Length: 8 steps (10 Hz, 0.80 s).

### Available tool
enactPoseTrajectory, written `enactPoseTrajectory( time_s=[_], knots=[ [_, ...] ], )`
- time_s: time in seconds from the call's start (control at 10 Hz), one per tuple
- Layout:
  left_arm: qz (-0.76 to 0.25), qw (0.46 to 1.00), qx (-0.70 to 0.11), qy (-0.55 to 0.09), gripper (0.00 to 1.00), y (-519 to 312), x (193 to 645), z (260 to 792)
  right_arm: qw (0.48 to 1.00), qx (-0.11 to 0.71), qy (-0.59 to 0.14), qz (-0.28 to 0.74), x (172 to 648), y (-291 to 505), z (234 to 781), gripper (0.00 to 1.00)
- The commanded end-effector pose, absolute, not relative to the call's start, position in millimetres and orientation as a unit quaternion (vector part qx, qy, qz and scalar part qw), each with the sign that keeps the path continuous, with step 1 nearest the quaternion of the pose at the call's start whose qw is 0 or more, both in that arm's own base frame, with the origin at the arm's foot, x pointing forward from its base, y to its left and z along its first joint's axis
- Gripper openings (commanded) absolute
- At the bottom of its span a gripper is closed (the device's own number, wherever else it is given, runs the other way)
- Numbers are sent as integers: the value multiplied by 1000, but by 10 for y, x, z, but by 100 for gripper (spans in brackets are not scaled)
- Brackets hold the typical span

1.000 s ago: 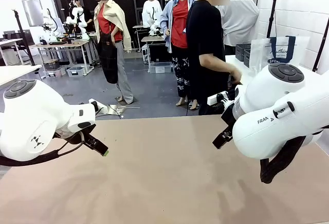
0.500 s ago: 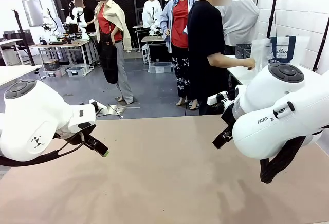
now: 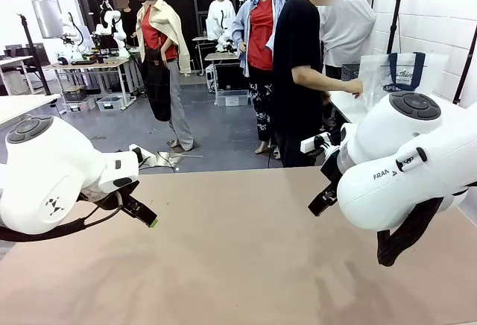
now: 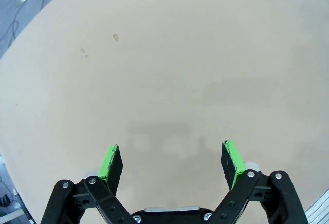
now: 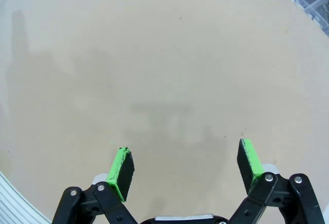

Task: Transfer purchased items from the store into the shopping bag.
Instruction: Open the Reusable shopping bag in the center of the table.

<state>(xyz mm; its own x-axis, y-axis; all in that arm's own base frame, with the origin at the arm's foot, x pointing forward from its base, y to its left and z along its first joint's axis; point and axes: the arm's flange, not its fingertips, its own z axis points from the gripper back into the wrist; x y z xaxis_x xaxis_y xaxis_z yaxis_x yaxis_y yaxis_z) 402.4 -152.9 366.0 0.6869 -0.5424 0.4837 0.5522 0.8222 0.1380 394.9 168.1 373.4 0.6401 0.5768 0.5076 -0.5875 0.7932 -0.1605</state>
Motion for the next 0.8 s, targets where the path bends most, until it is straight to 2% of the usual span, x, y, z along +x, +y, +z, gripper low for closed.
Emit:
enactPoseTrajectory(
  time_s=[0.0,0.7],
  knots=[
    [-296,919,-10,-262,100,-1516,4036,3666,906,10,-277,321,3949,1680,3734,100],
    [-296,919,-10,-262,100,-1516,4036,3666,906,10,-277,321,3949,1680,3734,100]
  ],
)
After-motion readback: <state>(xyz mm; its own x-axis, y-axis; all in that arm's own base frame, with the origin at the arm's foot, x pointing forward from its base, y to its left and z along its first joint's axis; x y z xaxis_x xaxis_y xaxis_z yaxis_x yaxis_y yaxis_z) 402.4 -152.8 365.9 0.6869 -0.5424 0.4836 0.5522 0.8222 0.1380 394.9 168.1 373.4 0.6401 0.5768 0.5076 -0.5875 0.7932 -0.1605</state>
